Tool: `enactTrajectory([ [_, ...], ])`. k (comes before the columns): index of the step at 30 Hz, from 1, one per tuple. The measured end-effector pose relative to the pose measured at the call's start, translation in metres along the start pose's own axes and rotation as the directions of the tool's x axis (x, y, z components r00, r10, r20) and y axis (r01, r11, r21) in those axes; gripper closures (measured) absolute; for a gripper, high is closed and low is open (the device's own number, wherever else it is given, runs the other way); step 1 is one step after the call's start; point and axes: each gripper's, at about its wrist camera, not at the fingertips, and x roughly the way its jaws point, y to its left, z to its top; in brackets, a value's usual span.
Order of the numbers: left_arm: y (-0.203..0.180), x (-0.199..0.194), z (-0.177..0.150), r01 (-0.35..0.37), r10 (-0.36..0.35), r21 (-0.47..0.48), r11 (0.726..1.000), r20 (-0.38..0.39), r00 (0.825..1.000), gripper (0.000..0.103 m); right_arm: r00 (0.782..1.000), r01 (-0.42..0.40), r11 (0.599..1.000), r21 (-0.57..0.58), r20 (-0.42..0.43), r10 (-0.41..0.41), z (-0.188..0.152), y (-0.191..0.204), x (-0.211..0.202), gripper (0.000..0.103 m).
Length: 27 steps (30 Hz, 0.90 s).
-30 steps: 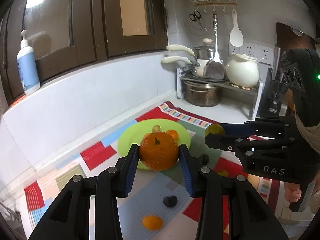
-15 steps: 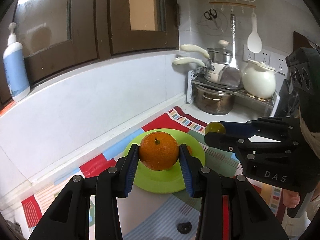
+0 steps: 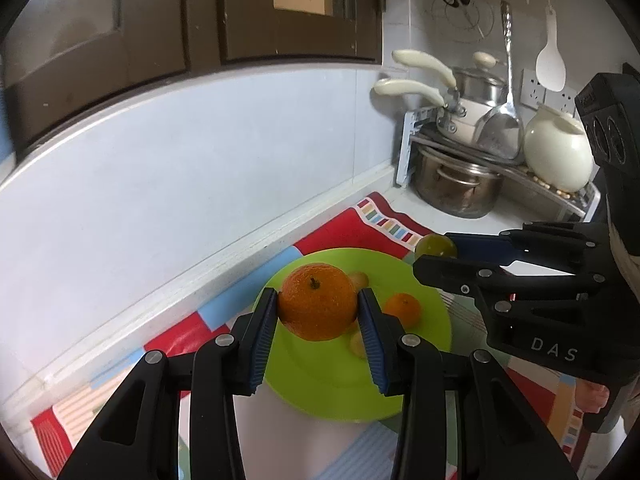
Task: Organize fruits
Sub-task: 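Carry the orange and lime in both tools over the light-green plate, then open both tools to release the orange and lime onto the plate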
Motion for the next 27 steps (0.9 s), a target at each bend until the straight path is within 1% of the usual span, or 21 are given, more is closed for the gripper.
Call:
enactTrajectory([
  [4,0.004,0.025,0.006,0.021,-0.021,-0.004,1.0,-0.03,0.999,0.063,0.999,0.007,1.0,0.009,-0.032,-0.007,0.001,-0.008,0.018,0.074],
  [11,0.005,0.069,0.013,0.036,-0.035,0.006,0.999,-0.081,0.996,0.063,0.996,0.02,0.998,0.052,-0.085,-0.015,-0.001,-0.029,0.051,0.074],
  [15,0.005,0.092,0.014,0.039,-0.039,0.004,0.999,-0.11,0.993,0.063,0.993,0.028,0.998,0.063,-0.115,-0.021,-0.003,-0.039,0.069,0.074],
  [18,0.005,0.108,0.013,0.055,-0.055,-0.006,0.998,-0.143,0.988,0.063,0.991,0.032,0.997,0.068,-0.134,-0.023,-0.004,-0.044,0.08,0.074],
  [22,0.002,0.121,0.008,0.063,-0.061,0.003,0.998,-0.174,0.983,0.063,0.988,0.031,0.996,0.078,-0.154,-0.019,-0.007,-0.051,0.091,0.074],
  [27,0.0,0.129,0.007,0.074,-0.072,0.006,0.997,-0.187,0.98,0.063,0.986,0.032,0.996,0.081,-0.168,-0.018,-0.01,-0.054,0.097,0.073],
])
